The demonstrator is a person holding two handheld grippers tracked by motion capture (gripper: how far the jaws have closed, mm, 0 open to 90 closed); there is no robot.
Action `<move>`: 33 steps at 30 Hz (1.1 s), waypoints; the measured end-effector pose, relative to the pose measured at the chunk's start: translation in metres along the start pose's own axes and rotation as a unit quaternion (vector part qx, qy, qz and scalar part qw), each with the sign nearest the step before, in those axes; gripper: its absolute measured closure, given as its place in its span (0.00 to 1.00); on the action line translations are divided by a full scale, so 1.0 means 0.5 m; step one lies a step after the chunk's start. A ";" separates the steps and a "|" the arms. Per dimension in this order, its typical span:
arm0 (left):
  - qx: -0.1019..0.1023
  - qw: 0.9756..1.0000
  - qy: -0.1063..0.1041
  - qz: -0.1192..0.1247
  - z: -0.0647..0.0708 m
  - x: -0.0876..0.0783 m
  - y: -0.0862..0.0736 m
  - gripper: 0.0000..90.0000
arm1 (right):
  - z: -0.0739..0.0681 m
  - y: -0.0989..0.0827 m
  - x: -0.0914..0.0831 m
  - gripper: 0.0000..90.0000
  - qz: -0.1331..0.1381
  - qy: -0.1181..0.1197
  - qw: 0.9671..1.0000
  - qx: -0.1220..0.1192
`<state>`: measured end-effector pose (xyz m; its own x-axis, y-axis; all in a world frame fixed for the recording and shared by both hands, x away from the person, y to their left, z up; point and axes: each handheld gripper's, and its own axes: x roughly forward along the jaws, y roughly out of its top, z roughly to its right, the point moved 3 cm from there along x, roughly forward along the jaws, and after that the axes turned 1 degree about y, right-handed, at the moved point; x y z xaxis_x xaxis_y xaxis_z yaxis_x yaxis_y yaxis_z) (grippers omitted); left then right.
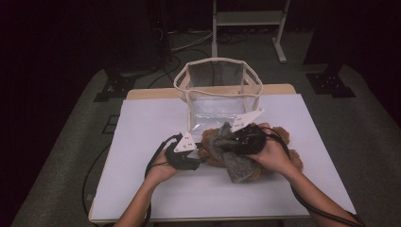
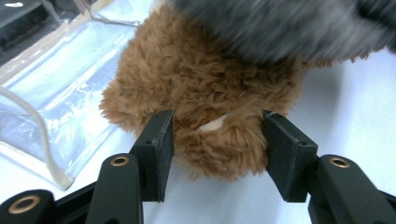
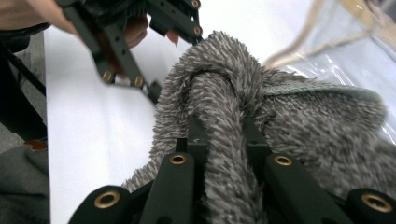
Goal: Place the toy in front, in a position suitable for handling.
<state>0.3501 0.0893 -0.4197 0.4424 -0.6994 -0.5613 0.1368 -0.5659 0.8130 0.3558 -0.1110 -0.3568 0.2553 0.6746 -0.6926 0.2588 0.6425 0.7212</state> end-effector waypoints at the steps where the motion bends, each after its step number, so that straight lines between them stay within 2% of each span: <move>1: -0.002 1.000 0.000 0.001 -0.002 -0.003 -0.001 0.51 | 0.002 0.011 0.012 0.87 -0.004 0.002 1.000 -0.002; 6: -0.003 1.000 -0.001 -0.003 -0.004 -0.007 -0.008 0.49 | 0.012 0.032 0.074 0.87 -0.015 0.022 1.000 0.004; 8: -0.002 1.000 -0.002 -0.005 -0.004 -0.007 -0.010 0.48 | 0.013 0.027 0.078 0.87 -0.014 0.026 1.000 0.004; 11: -0.001 1.000 -0.004 -0.007 -0.002 -0.005 -0.011 0.48 | 0.025 0.018 0.052 0.87 0.004 0.026 0.999 0.021; 14: 0.002 1.000 -0.007 -0.008 0.002 -0.003 -0.009 0.47 | 0.045 0.005 0.013 0.87 0.018 0.008 0.999 0.039; 18: 0.005 1.000 -0.009 -0.003 0.004 -0.005 -0.001 0.46 | 0.082 -0.017 -0.031 0.87 0.043 -0.019 0.997 0.066; 20: 0.005 1.000 -0.008 0.002 0.004 -0.007 0.005 0.44 | 0.097 -0.029 -0.040 0.87 0.043 -0.030 0.996 0.075; 22: 0.005 1.000 -0.010 0.011 0.006 -0.011 0.011 0.43 | 0.104 -0.042 -0.038 0.87 0.037 -0.028 0.995 0.086; 24: 0.011 1.000 -0.009 0.016 0.007 -0.013 0.017 0.42 | 0.095 -0.049 -0.027 0.87 0.033 -0.016 0.996 0.078; 28: 0.012 1.000 -0.013 0.019 0.013 -0.004 0.031 0.36 | 0.053 -0.048 -0.010 0.87 0.033 0.011 0.998 0.061; 30: 0.014 1.000 -0.017 0.018 0.017 0.005 0.035 0.35 | 0.035 -0.050 -0.010 0.87 0.036 0.027 0.997 0.056; 33: 0.023 0.999 -0.028 0.003 0.029 0.021 0.030 0.35 | 0.034 -0.061 -0.028 0.87 0.050 0.033 0.996 0.061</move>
<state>0.3441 0.0669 -0.4155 0.3929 -0.7253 -0.5652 0.0936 -0.5799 0.8093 0.3599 -0.1462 -0.3695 0.2241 0.7585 -0.6119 0.3476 0.5244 0.7773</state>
